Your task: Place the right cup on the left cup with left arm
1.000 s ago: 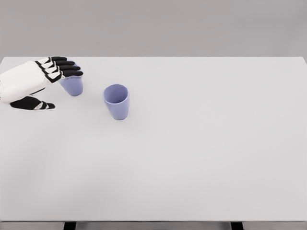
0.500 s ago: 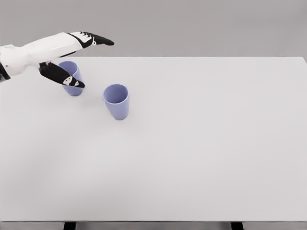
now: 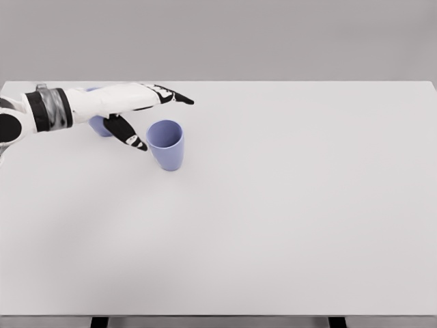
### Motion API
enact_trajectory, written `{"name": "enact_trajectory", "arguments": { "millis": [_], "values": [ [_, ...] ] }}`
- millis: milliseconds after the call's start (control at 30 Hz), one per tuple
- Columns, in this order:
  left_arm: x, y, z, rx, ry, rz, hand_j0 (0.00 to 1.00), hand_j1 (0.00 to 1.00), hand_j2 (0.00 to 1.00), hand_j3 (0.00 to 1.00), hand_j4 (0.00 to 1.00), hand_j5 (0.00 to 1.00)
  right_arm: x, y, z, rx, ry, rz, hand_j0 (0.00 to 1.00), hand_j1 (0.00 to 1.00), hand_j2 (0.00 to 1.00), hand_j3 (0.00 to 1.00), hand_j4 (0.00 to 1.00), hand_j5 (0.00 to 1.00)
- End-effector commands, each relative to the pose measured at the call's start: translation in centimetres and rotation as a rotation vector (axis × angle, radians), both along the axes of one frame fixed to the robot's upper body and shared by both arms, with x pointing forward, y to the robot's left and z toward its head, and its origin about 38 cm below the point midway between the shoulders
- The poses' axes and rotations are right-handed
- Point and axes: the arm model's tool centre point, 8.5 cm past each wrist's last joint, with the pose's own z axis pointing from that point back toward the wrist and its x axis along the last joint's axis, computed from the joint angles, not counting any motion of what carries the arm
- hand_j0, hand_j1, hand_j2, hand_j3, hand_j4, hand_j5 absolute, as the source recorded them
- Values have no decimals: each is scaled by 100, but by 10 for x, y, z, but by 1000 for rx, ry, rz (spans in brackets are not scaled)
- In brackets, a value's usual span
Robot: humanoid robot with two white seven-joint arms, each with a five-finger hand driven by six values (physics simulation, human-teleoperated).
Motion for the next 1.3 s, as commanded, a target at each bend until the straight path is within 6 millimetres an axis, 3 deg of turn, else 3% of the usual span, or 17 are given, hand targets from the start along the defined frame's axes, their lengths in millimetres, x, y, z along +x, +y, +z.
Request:
{"name": "enact_trajectory", "arguments": {
  "millis": [0,367,567,1267],
  "values": [
    [8,-3,-15,14,25,16,100,100,100,100,100,100,1,0,0,1,-2,0,100,100,100,100,100,100],
    [13,-1,-41,51,82,38,100,100,100,100,100,100,0,0,0,-1,1,0,100,100,100,100,100,100],
    [16,-10,-36,72,74,15,100,100,100,100,100,100,1,0,0,1,-1,0,100,100,100,100,100,100],
    [26,-18,-55,104,117,23,100,100,100,100,100,100,1,0,0,-1,-1,0,100,100,100,100,100,100]
  ]
}}
